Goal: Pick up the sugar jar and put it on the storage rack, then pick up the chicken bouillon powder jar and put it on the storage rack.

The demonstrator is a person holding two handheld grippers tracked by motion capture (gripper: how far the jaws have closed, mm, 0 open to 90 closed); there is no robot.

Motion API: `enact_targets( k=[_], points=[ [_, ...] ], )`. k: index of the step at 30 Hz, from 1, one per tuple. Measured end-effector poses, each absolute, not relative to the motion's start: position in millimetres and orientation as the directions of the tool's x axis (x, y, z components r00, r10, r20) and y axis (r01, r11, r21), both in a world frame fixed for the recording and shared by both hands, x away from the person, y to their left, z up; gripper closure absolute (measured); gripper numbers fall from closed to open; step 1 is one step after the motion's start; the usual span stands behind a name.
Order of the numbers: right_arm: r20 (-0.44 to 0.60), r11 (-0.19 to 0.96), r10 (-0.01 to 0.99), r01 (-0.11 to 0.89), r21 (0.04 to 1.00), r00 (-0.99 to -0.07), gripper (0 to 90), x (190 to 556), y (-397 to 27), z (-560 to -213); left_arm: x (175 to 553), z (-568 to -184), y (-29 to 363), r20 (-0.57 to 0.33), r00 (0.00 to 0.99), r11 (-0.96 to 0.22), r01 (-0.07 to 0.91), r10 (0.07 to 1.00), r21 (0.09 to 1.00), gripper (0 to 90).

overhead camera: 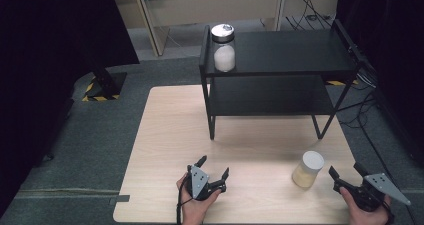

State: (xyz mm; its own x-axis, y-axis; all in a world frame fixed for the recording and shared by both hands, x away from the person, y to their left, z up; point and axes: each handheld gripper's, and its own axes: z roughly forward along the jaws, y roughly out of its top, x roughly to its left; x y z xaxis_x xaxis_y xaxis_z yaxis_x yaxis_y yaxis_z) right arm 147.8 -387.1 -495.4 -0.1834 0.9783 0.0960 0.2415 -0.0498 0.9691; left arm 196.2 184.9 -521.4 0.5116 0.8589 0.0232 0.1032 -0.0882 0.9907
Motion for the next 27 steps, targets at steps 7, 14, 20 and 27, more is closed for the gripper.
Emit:
enact_targets(
  k=[7, 14, 20, 27],
  points=[
    [0.098, -0.051, 0.978, 0.242, 0.969, -0.183, 10.3, 148.0, -387.2, -495.4, 195.4, -521.9, 184.4, 0.032, 0.511, -0.094, 0.096, 0.859, 0.991, 12.8],
    [0.093, -0.048, 0.979, 0.240, 0.970, -0.181, 10.3, 147.5, -386.4, -495.6, 195.4, -522.4, 185.1, 0.031, 0.513, -0.092, 0.093, 0.858, 0.991, 12.8],
    [0.097, -0.049, 0.977, 0.242, 0.969, -0.189, 10.1, 148.2, -388.0, -495.4, 195.2, -522.2, 184.4, 0.036, 0.514, -0.097, 0.092, 0.857, 0.991, 12.8],
    [0.096, -0.047, 0.975, 0.238, 0.970, -0.199, 10.2, 147.9, -389.5, -496.0, 195.1, -522.1, 184.1, 0.040, 0.514, -0.100, 0.090, 0.857, 0.991, 12.8]
  ],
)
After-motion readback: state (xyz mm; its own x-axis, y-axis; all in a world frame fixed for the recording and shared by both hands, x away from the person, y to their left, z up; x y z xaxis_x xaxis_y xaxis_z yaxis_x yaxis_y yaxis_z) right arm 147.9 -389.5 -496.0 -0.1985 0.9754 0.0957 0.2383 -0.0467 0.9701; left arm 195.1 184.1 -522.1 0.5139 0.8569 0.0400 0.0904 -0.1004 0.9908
